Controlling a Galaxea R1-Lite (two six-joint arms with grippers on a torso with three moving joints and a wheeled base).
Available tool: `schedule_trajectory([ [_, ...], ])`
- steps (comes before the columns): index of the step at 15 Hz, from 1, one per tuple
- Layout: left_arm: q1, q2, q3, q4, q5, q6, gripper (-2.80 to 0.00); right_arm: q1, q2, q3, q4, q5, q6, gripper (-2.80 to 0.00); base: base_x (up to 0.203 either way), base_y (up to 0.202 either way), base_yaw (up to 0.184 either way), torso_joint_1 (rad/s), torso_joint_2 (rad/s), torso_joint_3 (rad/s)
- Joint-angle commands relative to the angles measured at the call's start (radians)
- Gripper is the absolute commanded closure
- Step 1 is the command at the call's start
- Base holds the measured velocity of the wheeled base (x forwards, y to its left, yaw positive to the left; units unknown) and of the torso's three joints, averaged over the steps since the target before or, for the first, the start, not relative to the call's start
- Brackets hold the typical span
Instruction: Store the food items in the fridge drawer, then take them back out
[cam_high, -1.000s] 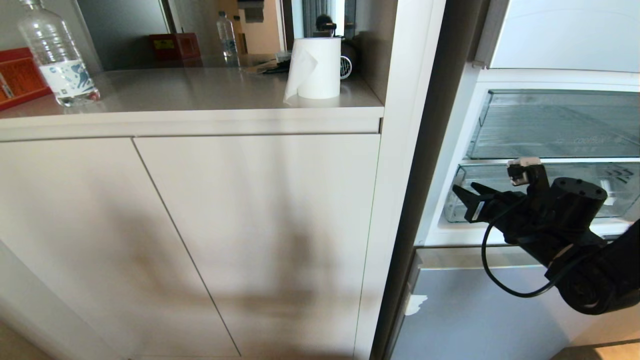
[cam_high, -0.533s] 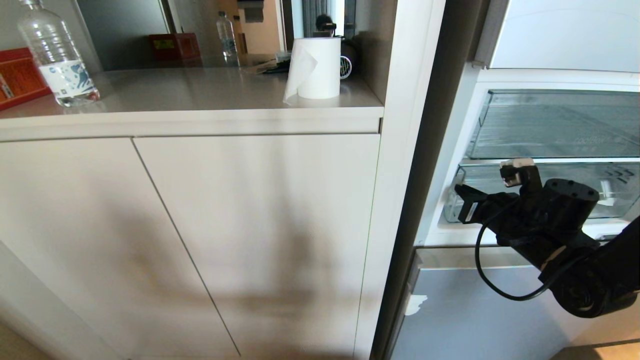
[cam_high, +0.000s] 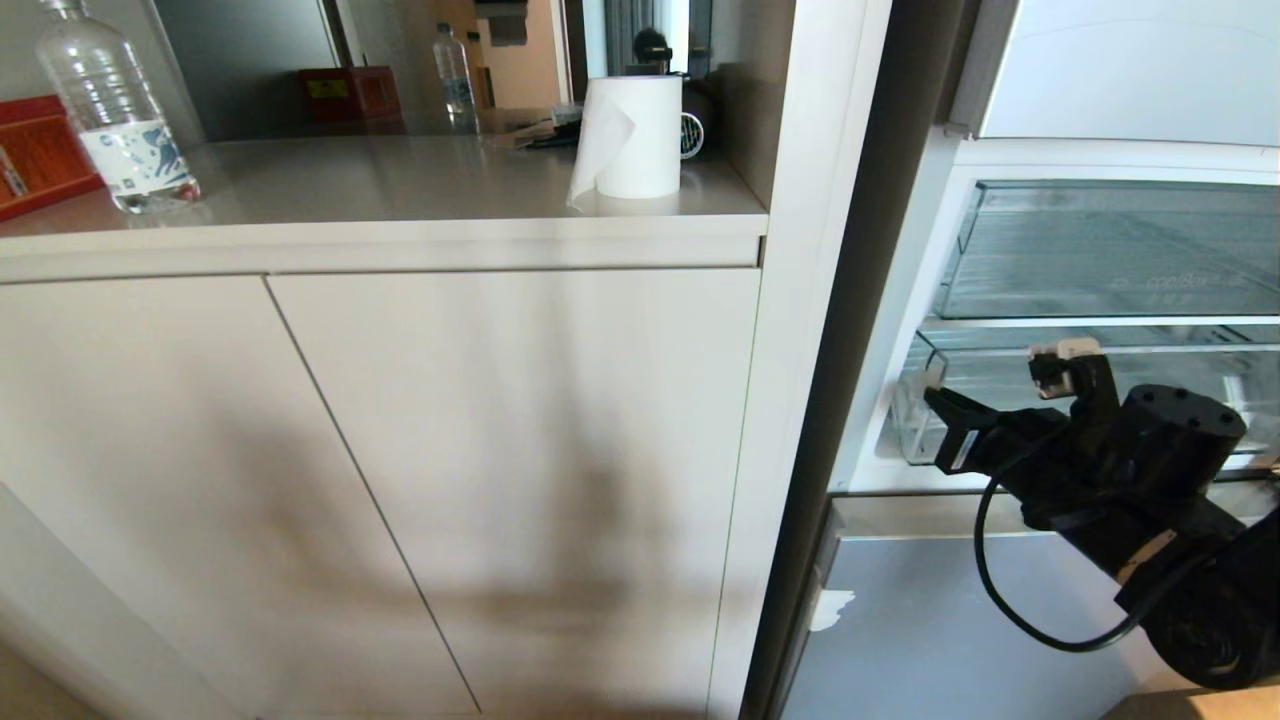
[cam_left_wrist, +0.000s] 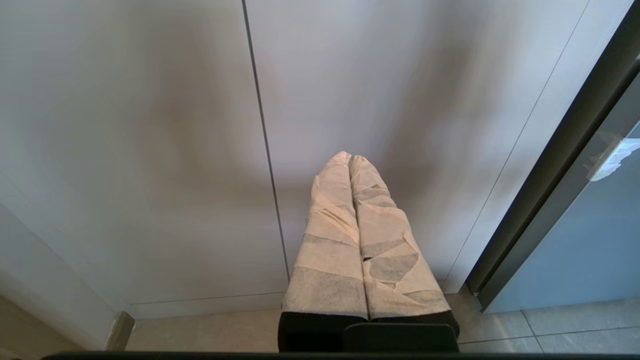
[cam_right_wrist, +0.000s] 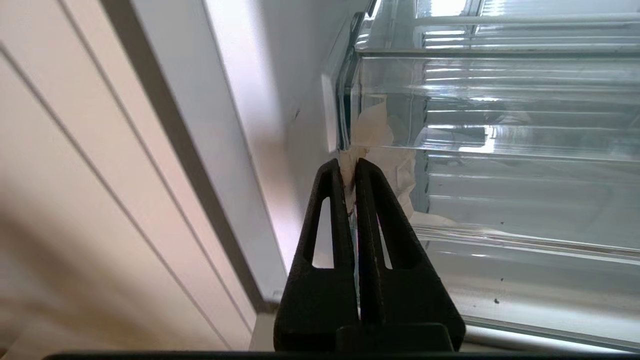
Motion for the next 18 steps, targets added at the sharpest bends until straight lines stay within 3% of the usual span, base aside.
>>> schedule_trajectory([
  [1, 0.000, 0.000, 0.000, 0.000, 0.000, 0.000, 0.00, 0.001, -0.043, 0.050, -0.011, 0.001, 0.002, 0.00, 0.000, 0.000, 0.000, 0.000, 0.00, 0.000],
  [13, 0.000, 0.000, 0.000, 0.000, 0.000, 0.000, 0.00, 0.015, -0.273, 0.351, -0.012, 0.002, 0.010, 0.00, 0.000, 0.000, 0.000, 0.000, 0.00, 0.000],
  [14, 0.000, 0.000, 0.000, 0.000, 0.000, 0.000, 0.00, 0.015, -0.285, 0.371, -0.012, 0.001, 0.010, -2.80, 0.000, 0.000, 0.000, 0.000, 0.00, 0.000],
  [18, 0.000, 0.000, 0.000, 0.000, 0.000, 0.000, 0.00, 0.015, -0.340, 0.428, -0.011, 0.000, 0.007, -2.80, 0.000, 0.000, 0.000, 0.000, 0.00, 0.000],
])
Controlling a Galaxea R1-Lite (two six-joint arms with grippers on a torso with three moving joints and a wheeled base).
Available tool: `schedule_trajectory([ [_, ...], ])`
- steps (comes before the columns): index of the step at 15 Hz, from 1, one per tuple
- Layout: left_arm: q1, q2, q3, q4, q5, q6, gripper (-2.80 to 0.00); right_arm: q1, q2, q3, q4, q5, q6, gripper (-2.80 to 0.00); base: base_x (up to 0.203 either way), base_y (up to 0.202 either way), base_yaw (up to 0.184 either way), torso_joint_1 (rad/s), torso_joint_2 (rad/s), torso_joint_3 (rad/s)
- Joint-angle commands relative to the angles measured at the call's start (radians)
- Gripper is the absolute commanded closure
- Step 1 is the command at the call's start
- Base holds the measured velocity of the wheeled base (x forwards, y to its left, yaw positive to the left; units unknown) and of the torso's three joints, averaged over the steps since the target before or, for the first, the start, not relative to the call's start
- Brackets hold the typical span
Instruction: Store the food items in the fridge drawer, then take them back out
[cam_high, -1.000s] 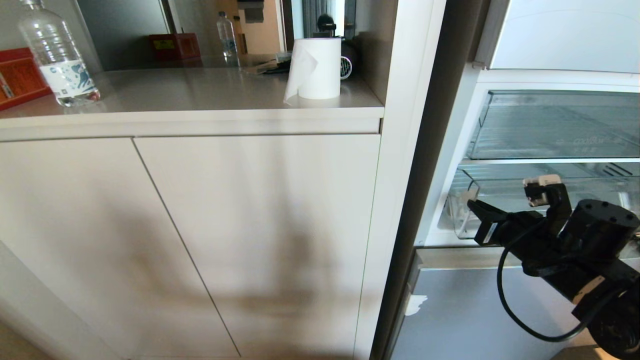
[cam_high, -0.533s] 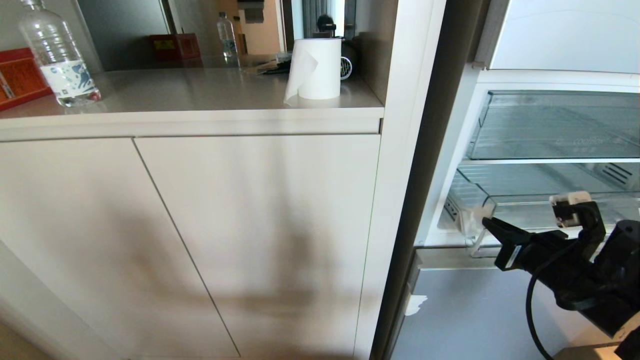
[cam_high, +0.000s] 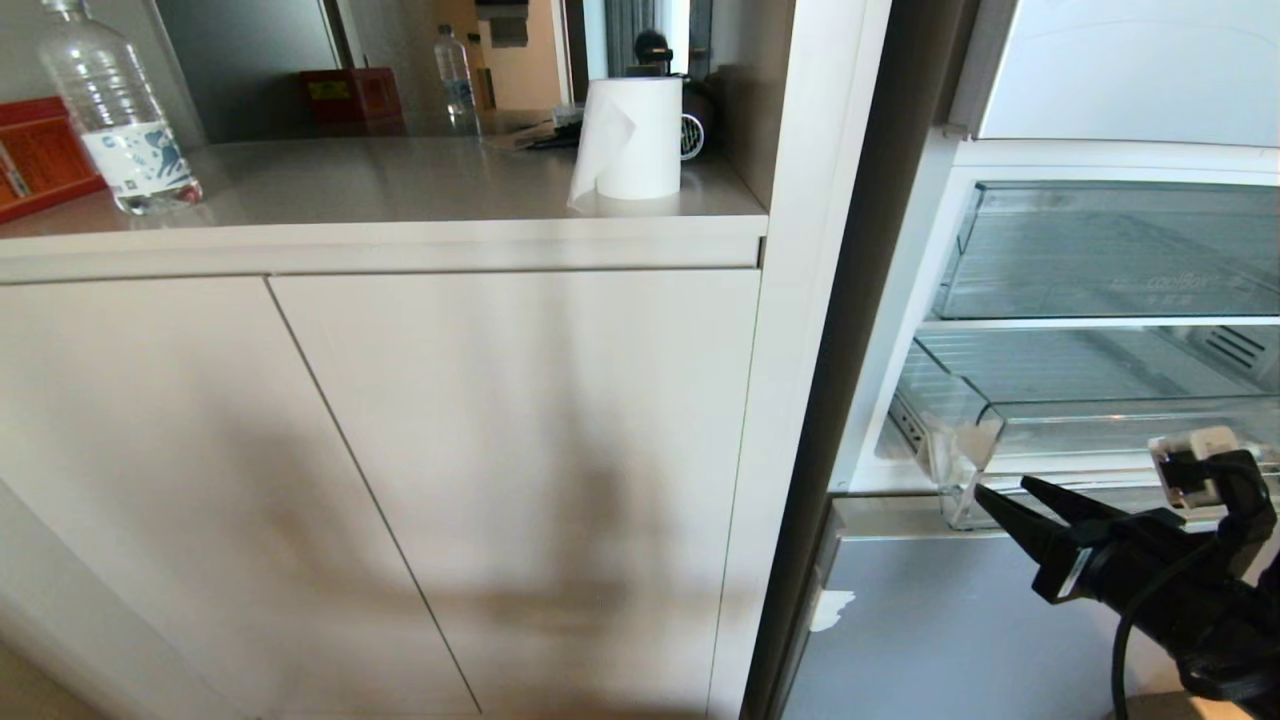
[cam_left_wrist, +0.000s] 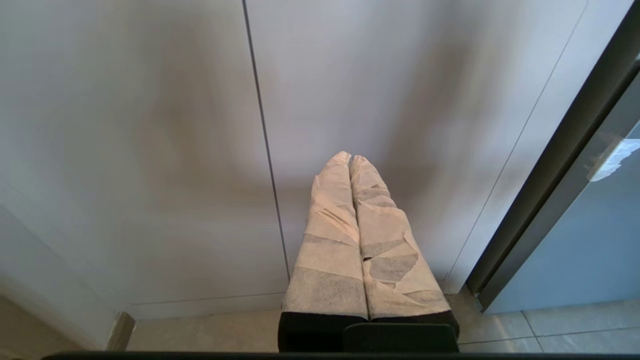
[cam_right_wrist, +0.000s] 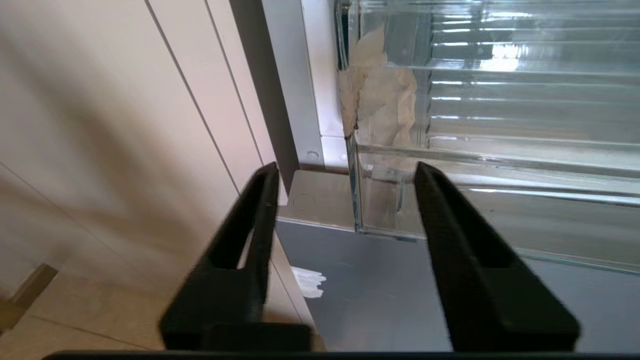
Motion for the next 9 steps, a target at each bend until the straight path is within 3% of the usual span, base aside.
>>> schedule_trajectory([
  [1, -0.001, 0.000, 0.000, 0.000, 0.000, 0.000, 0.00, 0.000, -0.054, 0.022, -0.011, -0.001, -0.001, -2.80, 0.000, 0.000, 0.000, 0.000, 0.00, 0.000],
  [4, -0.001, 0.000, 0.000, 0.000, 0.000, 0.000, 0.00, -0.015, -0.275, 0.005, 0.078, -0.016, -0.006, -2.80, 0.000, 0.000, 0.000, 0.000, 0.00, 0.000],
  [6, -0.001, 0.000, 0.000, 0.000, 0.000, 0.000, 0.00, -0.062, -0.389, -0.132, 0.372, -0.029, -0.006, -2.80, 0.000, 0.000, 0.000, 0.000, 0.00, 0.000],
  [9, -0.001, 0.000, 0.000, 0.000, 0.000, 0.000, 0.00, -0.148, -0.445, -0.439, 0.849, -0.033, -0.006, -2.80, 0.000, 0.000, 0.000, 0.000, 0.00, 0.000],
])
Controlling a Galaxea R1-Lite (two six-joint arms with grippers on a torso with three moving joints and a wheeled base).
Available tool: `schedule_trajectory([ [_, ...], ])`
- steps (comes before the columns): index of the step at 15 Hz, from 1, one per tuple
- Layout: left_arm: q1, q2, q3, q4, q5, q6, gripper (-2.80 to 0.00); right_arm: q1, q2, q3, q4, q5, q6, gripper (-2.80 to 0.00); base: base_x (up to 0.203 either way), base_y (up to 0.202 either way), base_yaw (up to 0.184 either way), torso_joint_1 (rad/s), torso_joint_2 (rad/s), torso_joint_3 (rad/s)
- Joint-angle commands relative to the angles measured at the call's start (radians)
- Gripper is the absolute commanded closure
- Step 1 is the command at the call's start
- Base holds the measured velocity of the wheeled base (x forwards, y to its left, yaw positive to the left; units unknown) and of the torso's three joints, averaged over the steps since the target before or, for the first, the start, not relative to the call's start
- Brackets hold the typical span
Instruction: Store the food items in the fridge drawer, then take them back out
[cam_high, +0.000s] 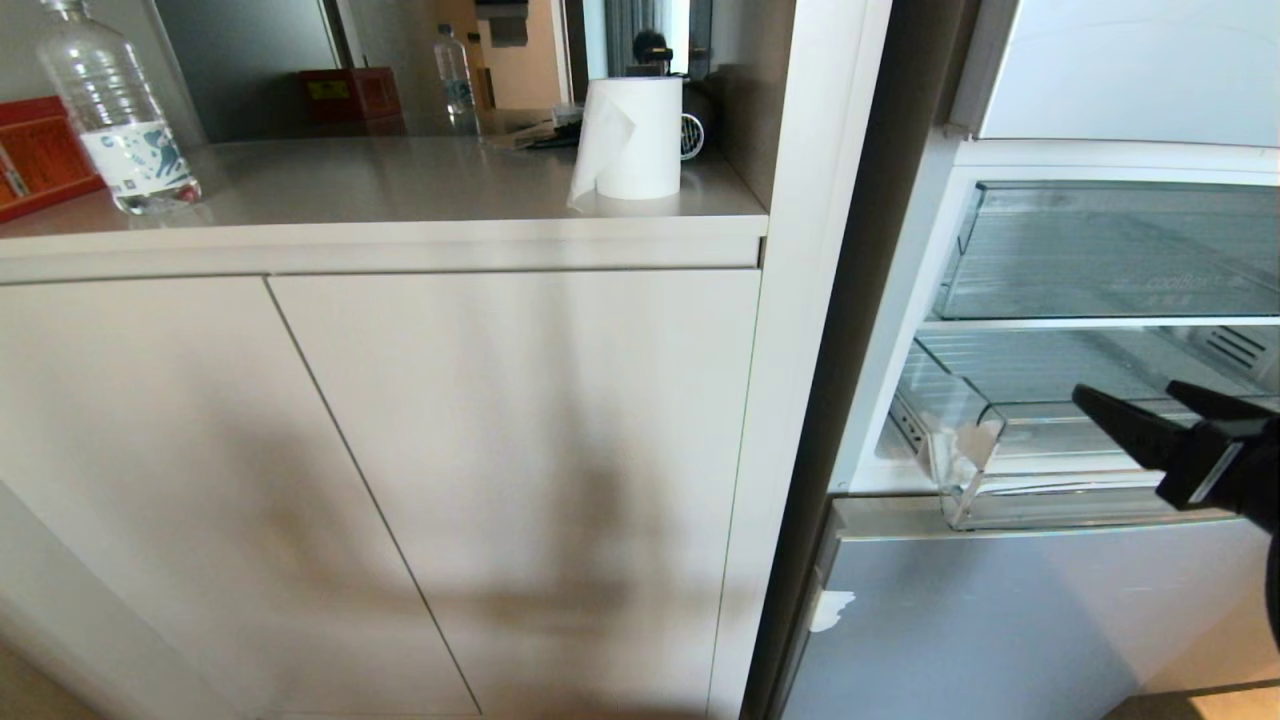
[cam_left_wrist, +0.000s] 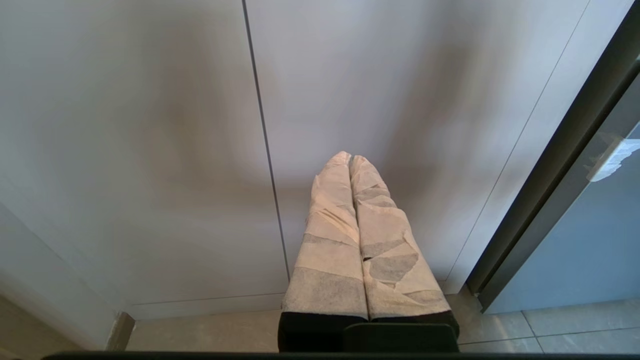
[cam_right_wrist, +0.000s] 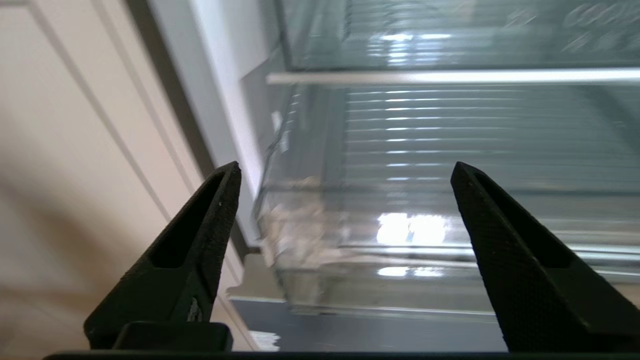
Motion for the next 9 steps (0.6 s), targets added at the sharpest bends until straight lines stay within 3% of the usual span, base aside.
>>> schedule_trajectory([
  [1, 0.000, 0.000, 0.000, 0.000, 0.000, 0.000, 0.00, -0.041, -0.041, -0.184, 0.310, -0.001, -0.004, -2.80, 0.000, 0.000, 0.000, 0.000, 0.00, 0.000],
  [9, 0.000, 0.000, 0.000, 0.000, 0.000, 0.000, 0.00, -0.112, 0.374, -0.623, 0.578, -0.007, -0.069, -2.80, 0.000, 0.000, 0.000, 0.004, 0.00, 0.000],
])
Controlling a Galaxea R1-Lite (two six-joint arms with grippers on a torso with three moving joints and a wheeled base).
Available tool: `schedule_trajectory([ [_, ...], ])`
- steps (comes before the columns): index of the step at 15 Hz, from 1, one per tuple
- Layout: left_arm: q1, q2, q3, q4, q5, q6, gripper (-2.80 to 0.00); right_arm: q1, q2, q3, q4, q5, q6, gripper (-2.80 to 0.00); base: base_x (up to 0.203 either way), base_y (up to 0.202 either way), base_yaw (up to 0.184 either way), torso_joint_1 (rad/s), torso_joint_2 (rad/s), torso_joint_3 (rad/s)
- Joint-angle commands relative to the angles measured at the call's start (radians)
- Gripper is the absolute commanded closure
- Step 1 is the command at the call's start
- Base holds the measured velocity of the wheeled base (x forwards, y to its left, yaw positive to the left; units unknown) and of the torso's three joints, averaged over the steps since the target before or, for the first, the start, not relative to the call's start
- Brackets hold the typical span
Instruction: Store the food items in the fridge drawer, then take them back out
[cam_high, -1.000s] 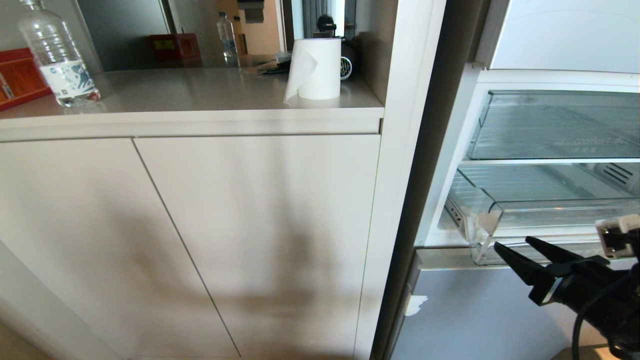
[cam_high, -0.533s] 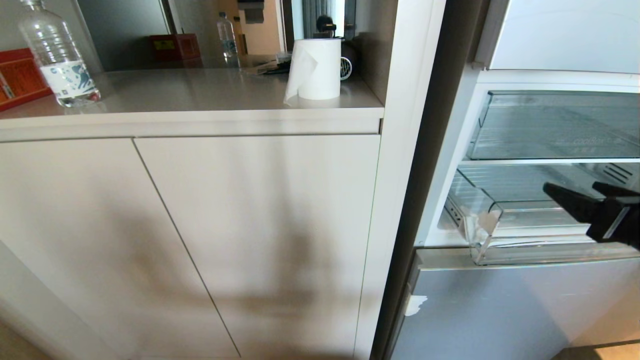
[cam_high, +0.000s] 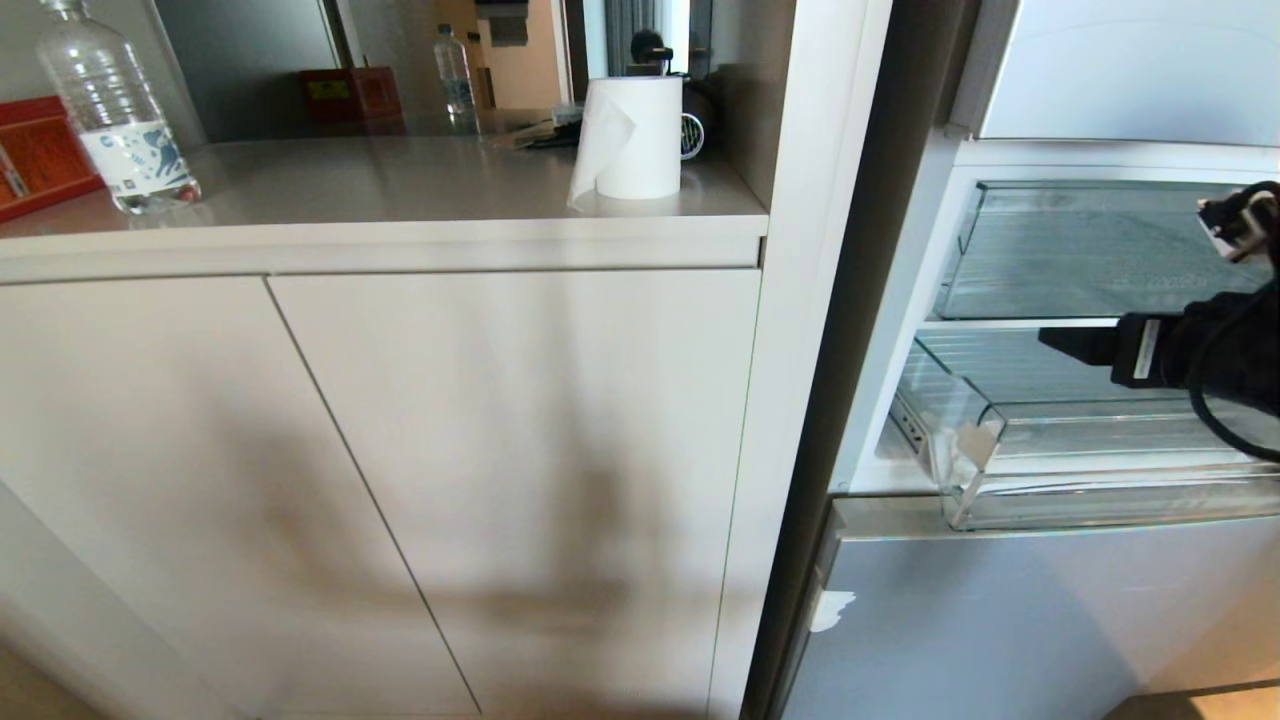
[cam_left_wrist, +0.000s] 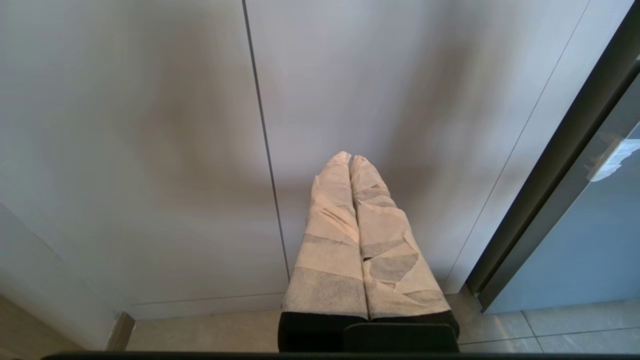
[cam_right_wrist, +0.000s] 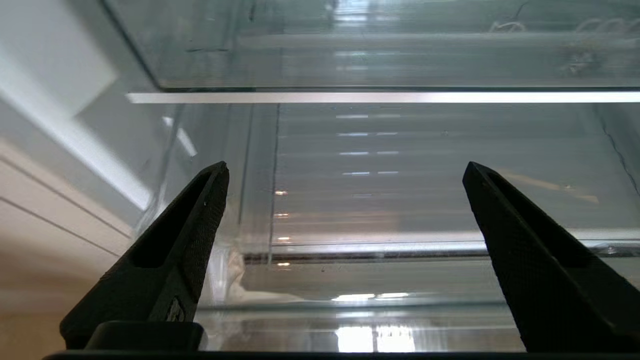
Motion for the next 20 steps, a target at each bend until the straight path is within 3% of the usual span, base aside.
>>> schedule_trajectory([
  [1, 0.000, 0.000, 0.000, 0.000, 0.000, 0.000, 0.00, -0.005, 0.106, -0.106, 0.094, 0.003, -0.004, -2.80, 0.000, 0.000, 0.000, 0.000, 0.00, 0.000],
  [6, 0.000, 0.000, 0.000, 0.000, 0.000, 0.000, 0.00, -0.011, 0.188, -0.330, 0.503, 0.012, -0.018, -2.80, 0.000, 0.000, 0.000, 0.000, 0.00, 0.000],
  [10, 0.000, 0.000, 0.000, 0.000, 0.000, 0.000, 0.00, -0.022, 0.211, -0.321, 0.544, 0.012, -0.022, -2.80, 0.000, 0.000, 0.000, 0.000, 0.00, 0.000],
  [14, 0.000, 0.000, 0.000, 0.000, 0.000, 0.000, 0.00, -0.045, 0.091, -0.288, 0.649, 0.063, -0.020, -2.80, 0.000, 0.000, 0.000, 0.000, 0.00, 0.000],
  [20, 0.000, 0.000, 0.000, 0.000, 0.000, 0.000, 0.00, -0.070, -0.080, -0.120, 0.677, 0.082, -0.051, -2.80, 0.000, 0.000, 0.000, 0.000, 0.00, 0.000],
])
